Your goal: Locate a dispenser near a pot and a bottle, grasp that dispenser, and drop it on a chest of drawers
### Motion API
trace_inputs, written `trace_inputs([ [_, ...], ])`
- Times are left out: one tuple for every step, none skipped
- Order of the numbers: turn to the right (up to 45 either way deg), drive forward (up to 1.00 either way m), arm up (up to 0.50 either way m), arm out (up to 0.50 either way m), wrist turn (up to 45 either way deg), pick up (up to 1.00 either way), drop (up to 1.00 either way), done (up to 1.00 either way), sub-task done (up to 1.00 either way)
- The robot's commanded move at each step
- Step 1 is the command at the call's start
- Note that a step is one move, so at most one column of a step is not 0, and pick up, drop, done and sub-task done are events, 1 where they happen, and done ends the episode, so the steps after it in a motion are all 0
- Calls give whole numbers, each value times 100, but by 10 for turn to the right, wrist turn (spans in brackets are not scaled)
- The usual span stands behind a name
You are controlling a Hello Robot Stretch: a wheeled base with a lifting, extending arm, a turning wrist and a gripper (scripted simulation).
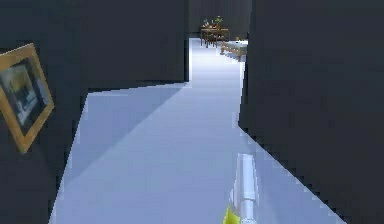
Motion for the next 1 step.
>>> trace_inputs([
  [0, 100, 0, 0, 0, 0, 0, 0, 0],
])
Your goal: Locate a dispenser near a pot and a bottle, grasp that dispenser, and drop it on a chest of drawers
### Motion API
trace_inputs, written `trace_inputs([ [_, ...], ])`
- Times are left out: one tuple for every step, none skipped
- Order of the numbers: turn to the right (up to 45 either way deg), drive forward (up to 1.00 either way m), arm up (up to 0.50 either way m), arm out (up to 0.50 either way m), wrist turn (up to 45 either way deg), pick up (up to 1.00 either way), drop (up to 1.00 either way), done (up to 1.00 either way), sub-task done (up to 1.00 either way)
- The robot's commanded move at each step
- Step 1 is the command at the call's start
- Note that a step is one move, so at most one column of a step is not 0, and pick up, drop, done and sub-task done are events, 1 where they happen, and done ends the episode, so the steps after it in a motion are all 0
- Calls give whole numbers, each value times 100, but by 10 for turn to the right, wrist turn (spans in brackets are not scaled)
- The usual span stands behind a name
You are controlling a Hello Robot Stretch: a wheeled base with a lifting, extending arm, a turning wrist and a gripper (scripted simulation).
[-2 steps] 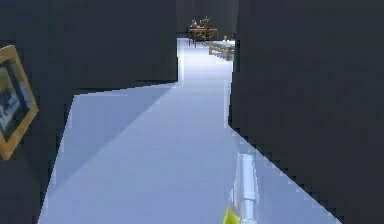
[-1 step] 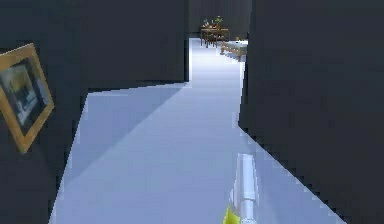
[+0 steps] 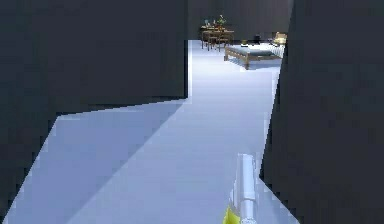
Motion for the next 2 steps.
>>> trace_inputs([
  [0, 100, 0, 0, 0, 0, 0, 0, 0],
  [0, 50, 0, 0, 0, 0, 0, 0, 0],
])
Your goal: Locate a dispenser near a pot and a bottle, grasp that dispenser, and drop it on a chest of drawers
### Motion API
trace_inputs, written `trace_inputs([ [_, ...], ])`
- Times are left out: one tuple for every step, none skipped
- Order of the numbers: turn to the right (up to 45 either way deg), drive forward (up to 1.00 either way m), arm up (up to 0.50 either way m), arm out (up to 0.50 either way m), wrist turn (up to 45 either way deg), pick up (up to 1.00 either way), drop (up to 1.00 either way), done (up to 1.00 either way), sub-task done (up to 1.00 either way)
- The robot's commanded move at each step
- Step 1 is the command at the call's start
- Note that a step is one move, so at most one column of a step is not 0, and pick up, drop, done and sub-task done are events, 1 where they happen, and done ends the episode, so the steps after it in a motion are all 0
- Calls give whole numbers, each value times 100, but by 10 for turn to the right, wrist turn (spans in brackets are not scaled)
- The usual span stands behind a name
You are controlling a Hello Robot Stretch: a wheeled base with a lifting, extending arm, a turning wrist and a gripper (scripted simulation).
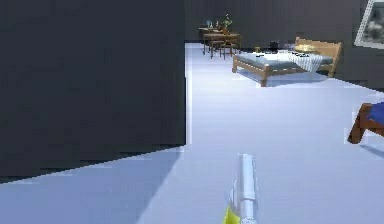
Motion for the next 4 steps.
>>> trace_inputs([
  [150, 0, 0, 0, 0, 0, 0, 0, 0],
  [0, 100, 0, 0, 0, 0, 0, 0, 0],
  [0, 100, 0, 0, 0, 0, 0, 0, 0],
  [-210, 0, 0, 0, 0, 0, 0, 0, 0],
])
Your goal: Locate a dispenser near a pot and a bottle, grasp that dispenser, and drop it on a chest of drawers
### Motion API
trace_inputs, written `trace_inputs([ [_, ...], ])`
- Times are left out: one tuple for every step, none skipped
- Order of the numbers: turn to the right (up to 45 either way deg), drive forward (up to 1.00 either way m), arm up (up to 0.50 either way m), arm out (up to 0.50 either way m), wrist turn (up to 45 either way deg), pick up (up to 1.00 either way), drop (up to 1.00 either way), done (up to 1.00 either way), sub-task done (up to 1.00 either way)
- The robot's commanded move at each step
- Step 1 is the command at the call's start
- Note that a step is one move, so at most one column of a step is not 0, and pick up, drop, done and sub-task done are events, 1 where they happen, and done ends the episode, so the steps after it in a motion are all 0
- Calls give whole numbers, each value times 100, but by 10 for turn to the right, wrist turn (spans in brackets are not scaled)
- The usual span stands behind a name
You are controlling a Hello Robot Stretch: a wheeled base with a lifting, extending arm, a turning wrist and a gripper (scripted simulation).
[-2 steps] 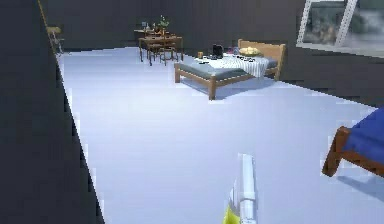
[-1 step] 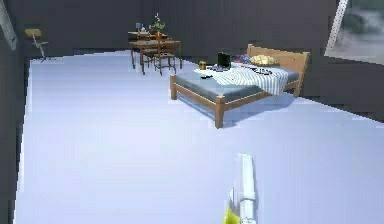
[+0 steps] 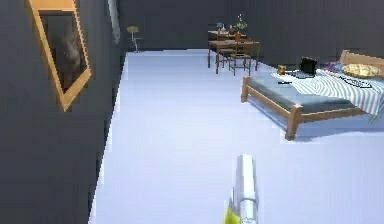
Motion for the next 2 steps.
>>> trace_inputs([
  [0, 100, 0, 0, 0, 0, 0, 0, 0],
  [0, 100, 0, 0, 0, 0, 0, 0, 0],
])
